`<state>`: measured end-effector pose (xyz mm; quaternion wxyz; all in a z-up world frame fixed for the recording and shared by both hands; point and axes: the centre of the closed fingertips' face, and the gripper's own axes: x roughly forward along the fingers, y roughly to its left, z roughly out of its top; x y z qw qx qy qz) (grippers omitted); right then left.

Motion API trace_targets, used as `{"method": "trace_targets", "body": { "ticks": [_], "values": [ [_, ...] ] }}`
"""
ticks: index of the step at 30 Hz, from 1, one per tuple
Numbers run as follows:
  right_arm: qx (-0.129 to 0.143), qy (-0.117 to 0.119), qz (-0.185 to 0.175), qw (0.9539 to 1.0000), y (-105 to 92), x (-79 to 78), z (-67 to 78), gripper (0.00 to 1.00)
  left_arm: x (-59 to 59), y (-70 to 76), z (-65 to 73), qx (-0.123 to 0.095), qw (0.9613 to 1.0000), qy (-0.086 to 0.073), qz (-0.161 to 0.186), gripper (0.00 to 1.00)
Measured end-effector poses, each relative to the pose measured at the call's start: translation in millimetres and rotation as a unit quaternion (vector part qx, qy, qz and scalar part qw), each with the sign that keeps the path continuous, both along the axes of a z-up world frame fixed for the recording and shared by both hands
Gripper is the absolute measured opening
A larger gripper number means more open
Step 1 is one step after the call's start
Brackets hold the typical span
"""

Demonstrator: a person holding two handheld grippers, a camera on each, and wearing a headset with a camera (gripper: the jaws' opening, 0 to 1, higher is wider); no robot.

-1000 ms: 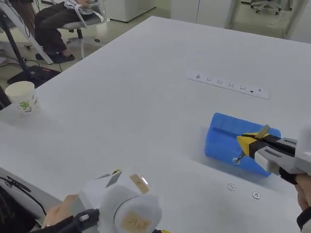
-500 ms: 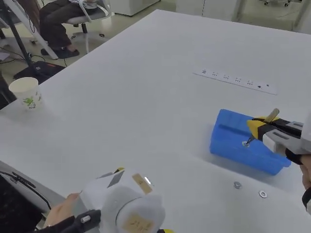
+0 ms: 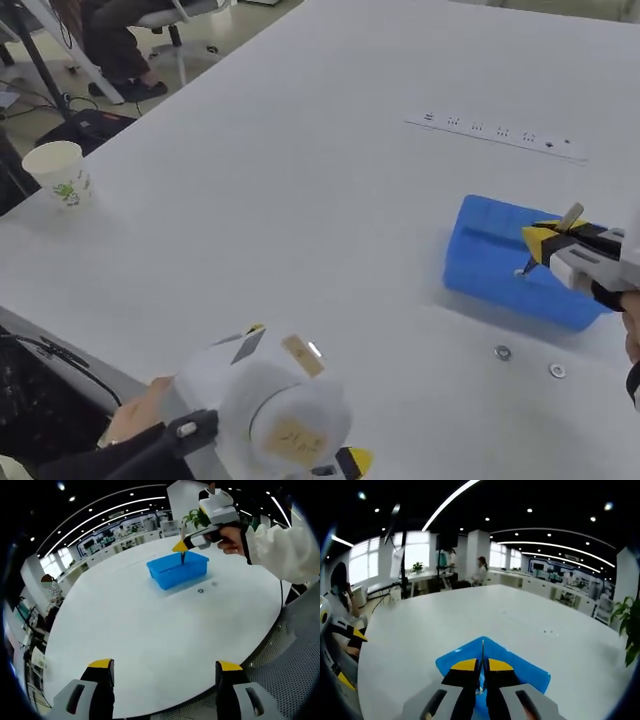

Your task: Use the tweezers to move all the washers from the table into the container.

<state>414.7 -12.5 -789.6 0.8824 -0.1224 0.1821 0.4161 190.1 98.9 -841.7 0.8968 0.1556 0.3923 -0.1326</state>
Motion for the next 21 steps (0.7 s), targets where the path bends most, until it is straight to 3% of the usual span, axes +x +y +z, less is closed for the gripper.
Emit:
{"method": "trace_targets", "body": {
  "ticks": [21],
  "values": [
    [-0.002, 0.019, -0.006, 0.9998, 3.3, 4.0, -25.1, 0.02, -3.6, 1.0, -3.5, 0.002, 0.9999, 0.013, -0.001, 0.84]
  ]
}}
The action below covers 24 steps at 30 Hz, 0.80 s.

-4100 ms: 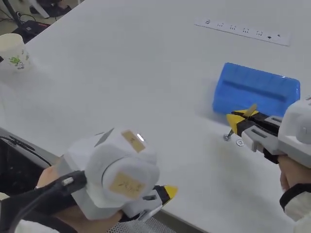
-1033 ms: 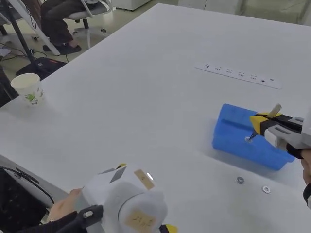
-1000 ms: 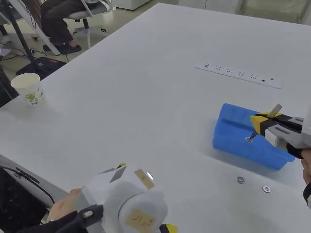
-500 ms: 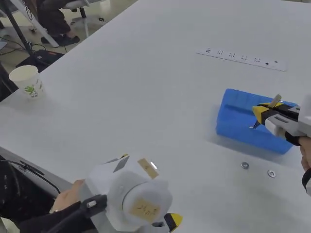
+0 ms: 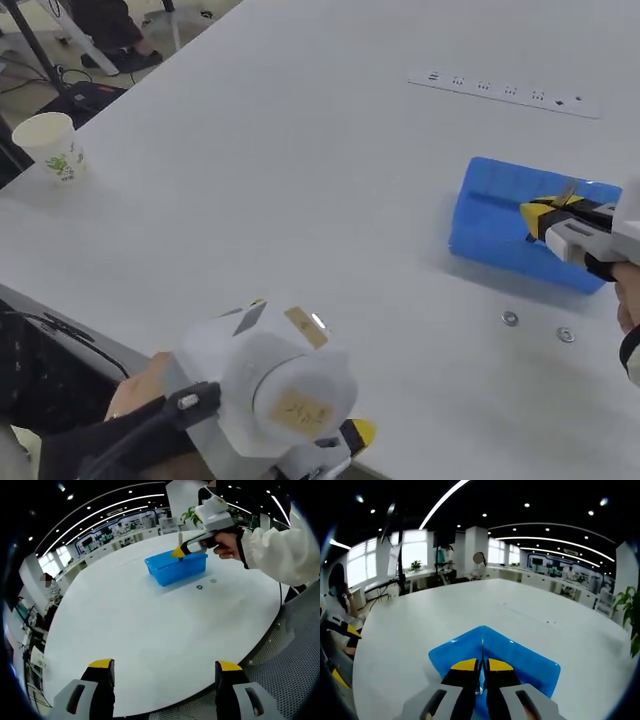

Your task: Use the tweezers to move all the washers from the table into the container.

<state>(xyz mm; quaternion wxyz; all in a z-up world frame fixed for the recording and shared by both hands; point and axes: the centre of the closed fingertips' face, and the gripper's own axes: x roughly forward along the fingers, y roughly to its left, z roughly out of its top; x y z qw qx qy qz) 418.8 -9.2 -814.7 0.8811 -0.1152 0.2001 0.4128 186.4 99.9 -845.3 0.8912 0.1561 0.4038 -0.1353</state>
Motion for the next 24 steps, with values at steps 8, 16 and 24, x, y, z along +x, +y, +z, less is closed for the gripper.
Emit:
{"method": "trace_targets", "body": {
  "ticks": [8, 16, 24],
  "values": [
    [0.008, -0.007, -0.004, 0.9999, 2.3, 0.9, -0.7, 0.02, -0.9, -0.6, -0.8, 0.000, 1.0000, 0.003, -0.001, 0.84],
    [0.008, -0.007, -0.009, 0.9999, -2.5, -1.2, -0.8, 0.03, -3.2, -1.7, -2.3, 0.002, 0.9999, 0.009, -0.004, 0.84],
    [0.009, 0.010, -0.014, 0.9998, -6.5, -1.9, 0.4, 0.03, -4.5, -3.2, -2.7, 0.001, 0.9999, 0.011, -0.007, 0.84]
  ]
}}
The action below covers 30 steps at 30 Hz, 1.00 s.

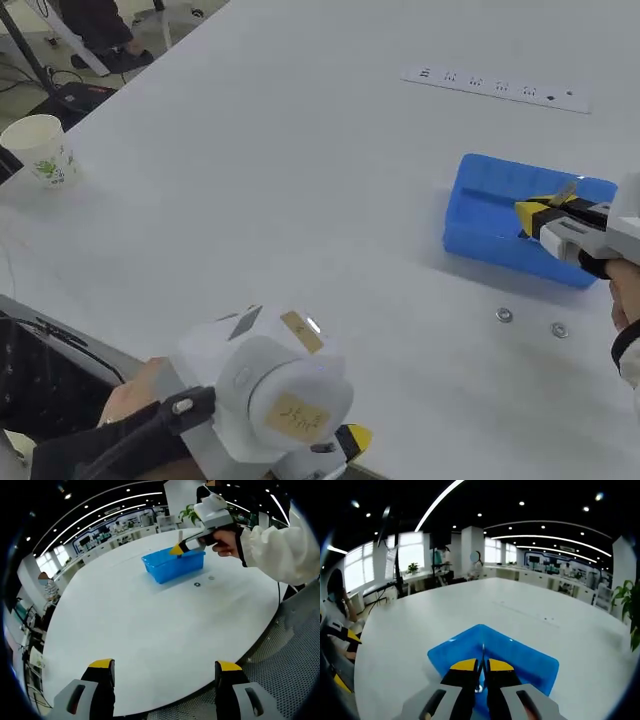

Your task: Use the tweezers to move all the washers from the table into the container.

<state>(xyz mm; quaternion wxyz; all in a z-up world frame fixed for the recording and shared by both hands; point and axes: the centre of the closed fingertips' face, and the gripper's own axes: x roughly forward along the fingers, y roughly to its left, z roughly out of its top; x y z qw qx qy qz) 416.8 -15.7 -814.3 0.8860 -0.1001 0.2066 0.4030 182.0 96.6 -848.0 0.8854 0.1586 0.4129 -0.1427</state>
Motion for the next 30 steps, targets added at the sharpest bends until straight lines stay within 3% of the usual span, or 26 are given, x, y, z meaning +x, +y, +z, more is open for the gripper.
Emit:
{"method": "trace_targets", "body": {
  "ticks": [12, 19, 30],
  "values": [
    [0.014, -0.014, 0.004, 0.9998, -5.8, -10.1, 25.9, 0.03, 0.6, -0.2, 0.8, -0.001, 1.0000, -0.005, 0.001, 0.84],
    [0.041, -0.009, 0.007, 0.9991, -4.0, -21.1, 43.1, 0.03, 1.5, 0.1, 0.8, -0.001, 1.0000, -0.006, 0.001, 0.84],
    [0.046, -0.007, 0.019, 0.9988, -4.9, -39.6, 50.9, 0.03, 3.6, 1.3, 0.6, -0.001, 1.0000, -0.008, 0.003, 0.84]
  ]
}}
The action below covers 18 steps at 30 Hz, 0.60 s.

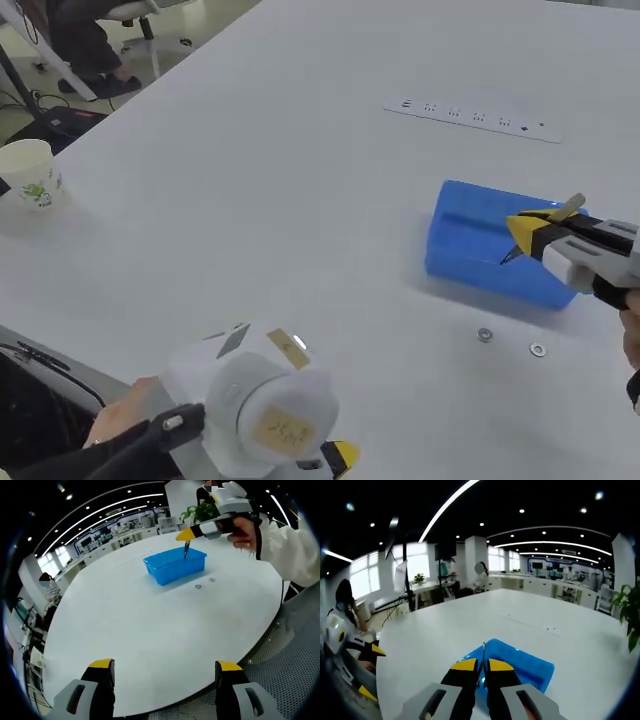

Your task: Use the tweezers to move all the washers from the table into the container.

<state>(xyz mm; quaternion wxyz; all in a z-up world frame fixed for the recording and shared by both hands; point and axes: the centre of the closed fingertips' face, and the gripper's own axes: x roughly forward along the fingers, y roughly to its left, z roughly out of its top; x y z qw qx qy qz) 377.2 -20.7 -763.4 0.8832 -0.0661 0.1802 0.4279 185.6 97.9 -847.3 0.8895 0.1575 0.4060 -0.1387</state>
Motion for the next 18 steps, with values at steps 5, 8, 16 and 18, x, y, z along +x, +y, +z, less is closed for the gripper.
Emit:
{"method": "trace_targets", "body": {
  "ticks": [5, 8, 16, 18],
  "values": [
    [-0.006, 0.006, 0.006, 0.9999, -0.9, -5.0, -4.3, 0.03, 0.9, 1.0, 0.3, 0.000, 1.0000, -0.002, 0.003, 0.84],
    [-0.005, 0.010, 0.007, 0.9999, -0.3, -8.9, -6.9, 0.03, 1.1, 1.3, 0.3, 0.001, 1.0000, -0.002, 0.003, 0.84],
    [-0.020, 0.019, 0.019, 0.9994, 0.0, -24.0, -20.7, 0.03, 0.8, 1.7, 0.5, 0.003, 1.0000, -0.001, 0.003, 0.84],
    [-0.025, 0.021, 0.021, 0.9993, -1.1, -26.9, -25.2, 0.03, 0.5, 1.7, 0.7, 0.003, 1.0000, -0.001, 0.002, 0.83]
  ]
}}
